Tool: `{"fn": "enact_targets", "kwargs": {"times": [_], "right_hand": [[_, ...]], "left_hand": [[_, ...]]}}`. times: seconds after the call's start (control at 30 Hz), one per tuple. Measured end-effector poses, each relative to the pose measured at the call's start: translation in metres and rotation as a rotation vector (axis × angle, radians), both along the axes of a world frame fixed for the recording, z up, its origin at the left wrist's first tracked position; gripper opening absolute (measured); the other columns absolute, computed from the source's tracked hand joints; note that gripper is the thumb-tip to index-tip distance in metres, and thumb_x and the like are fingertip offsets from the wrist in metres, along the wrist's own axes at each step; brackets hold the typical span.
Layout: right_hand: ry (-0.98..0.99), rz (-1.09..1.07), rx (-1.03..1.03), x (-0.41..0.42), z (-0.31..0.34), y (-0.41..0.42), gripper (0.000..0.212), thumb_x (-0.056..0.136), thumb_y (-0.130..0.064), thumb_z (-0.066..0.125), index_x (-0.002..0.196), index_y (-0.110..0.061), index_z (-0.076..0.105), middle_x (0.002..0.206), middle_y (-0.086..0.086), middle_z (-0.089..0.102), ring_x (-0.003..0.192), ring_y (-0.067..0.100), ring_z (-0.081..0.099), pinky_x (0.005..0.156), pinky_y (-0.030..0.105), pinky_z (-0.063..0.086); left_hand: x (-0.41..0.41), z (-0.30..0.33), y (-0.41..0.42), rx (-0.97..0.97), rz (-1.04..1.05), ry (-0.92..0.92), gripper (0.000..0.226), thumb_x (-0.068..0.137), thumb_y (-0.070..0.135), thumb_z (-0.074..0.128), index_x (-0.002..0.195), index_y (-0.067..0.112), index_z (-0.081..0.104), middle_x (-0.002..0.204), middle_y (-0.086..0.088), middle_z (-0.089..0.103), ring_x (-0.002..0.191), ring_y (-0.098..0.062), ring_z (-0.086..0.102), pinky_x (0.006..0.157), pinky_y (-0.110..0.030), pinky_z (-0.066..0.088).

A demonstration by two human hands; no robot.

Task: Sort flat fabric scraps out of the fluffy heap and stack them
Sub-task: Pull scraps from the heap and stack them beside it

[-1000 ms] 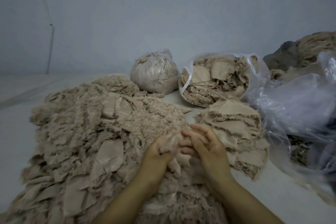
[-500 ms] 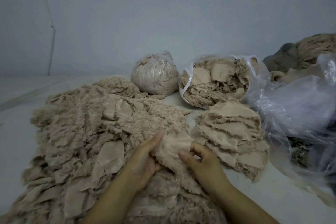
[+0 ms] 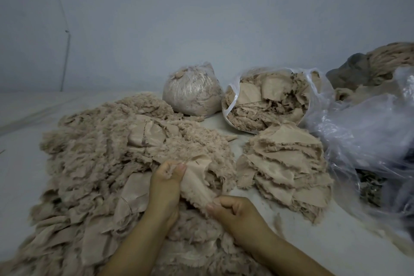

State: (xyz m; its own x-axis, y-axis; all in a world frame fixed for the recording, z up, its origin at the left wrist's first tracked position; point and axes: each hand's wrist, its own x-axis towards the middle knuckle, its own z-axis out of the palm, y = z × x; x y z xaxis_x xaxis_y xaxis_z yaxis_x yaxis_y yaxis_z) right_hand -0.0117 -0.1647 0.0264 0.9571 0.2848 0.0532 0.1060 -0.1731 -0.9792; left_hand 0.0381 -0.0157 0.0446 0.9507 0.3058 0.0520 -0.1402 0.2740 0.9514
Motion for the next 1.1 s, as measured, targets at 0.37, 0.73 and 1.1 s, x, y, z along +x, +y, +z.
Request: {"fn": "enact_targets", "kwargs": {"times": [0.37,0.73,1.1], "right_hand": [[0.061,0.171,0.052,-0.003,-0.004,-0.001,0.027,0.101,-0.023,0.045,0.092,-0.037,0.066,0.050,-0.012,0.051,0.045,0.002,0.042,0.050,0.018,0.037],[-0.184,-0.016,-0.193,-0.003,-0.008,-0.005,0.018,0.092,-0.021,0.063,0.099,-0.034,0.074,0.093,-0.022,0.072,0.089,-0.003,0.067,0.080,0.017,0.052],[-0.062,-0.260,0.185,0.007,0.005,-0.009,0.057,0.065,-0.065,0.073,0.105,-0.025,0.067,0.102,-0.003,0.072,0.094,0.015,0.068,0.083,0.034,0.056]], "left_hand": [[0.005,-0.001,0.011,-0.035,0.124,-0.051,0.021,0.092,0.004,0.055,0.073,0.013,0.059,0.070,-0.003,0.064,0.067,-0.016,0.059,0.066,-0.030,0.049],[0.018,-0.003,0.019,0.198,0.253,-0.117,0.027,0.090,-0.002,0.054,0.071,0.017,0.051,0.072,-0.002,0.059,0.066,-0.017,0.056,0.053,-0.018,0.046],[-0.021,0.011,0.001,0.370,-0.508,-0.208,0.007,0.073,0.029,0.070,0.077,0.025,0.066,0.072,0.007,0.067,0.068,-0.008,0.063,0.058,-0.020,0.049]]}}
